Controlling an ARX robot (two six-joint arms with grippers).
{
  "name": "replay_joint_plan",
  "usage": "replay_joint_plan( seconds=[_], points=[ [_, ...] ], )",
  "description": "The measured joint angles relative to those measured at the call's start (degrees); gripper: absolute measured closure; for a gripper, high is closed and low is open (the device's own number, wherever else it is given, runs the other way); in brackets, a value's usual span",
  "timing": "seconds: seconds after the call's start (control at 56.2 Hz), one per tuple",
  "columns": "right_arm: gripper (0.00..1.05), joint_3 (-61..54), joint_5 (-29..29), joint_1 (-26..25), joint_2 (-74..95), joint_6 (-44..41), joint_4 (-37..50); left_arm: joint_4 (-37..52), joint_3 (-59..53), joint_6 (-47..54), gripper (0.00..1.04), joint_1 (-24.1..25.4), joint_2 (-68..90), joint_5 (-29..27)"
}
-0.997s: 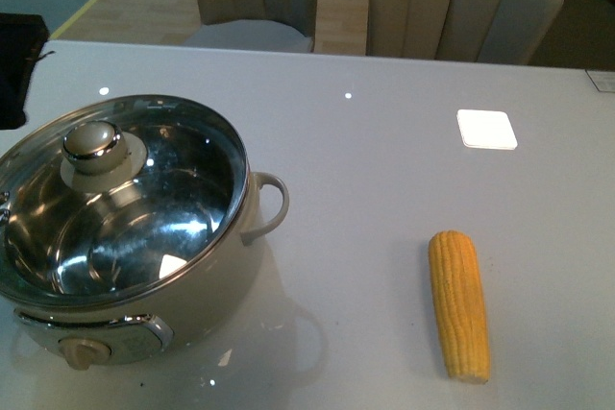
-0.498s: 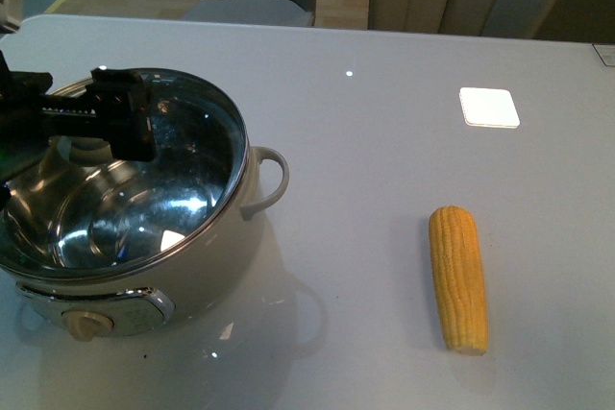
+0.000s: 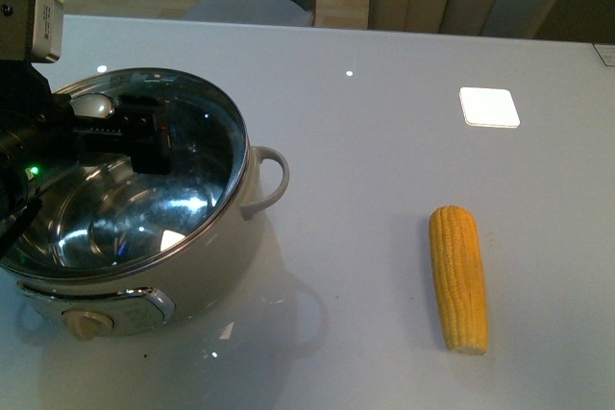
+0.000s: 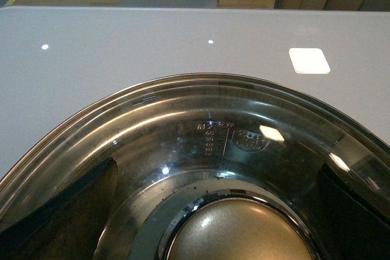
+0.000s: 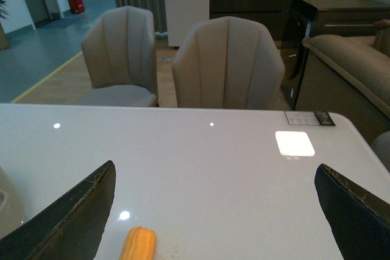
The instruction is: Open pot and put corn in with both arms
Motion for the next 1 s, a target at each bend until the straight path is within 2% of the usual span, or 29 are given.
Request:
replay_joint_plan(
  seconds=[0.356,0.605,0.997],
  points=[
    [0.09,0.0,0.0,0.0,0.0,0.0,0.0,0.4,1.2,-0.4,0.64,-0.1,0.9,-0.4],
    [0.09,0.0,0.0,0.0,0.0,0.0,0.0,0.3,1.2,-0.4,0.64,0.0,1.0,-0.6],
    [0.09,0.0,0.0,0.0,0.0,0.0,0.0,-5.2,0.7,-0.3,0.64,0.4,-6.4,-0.3]
  ],
)
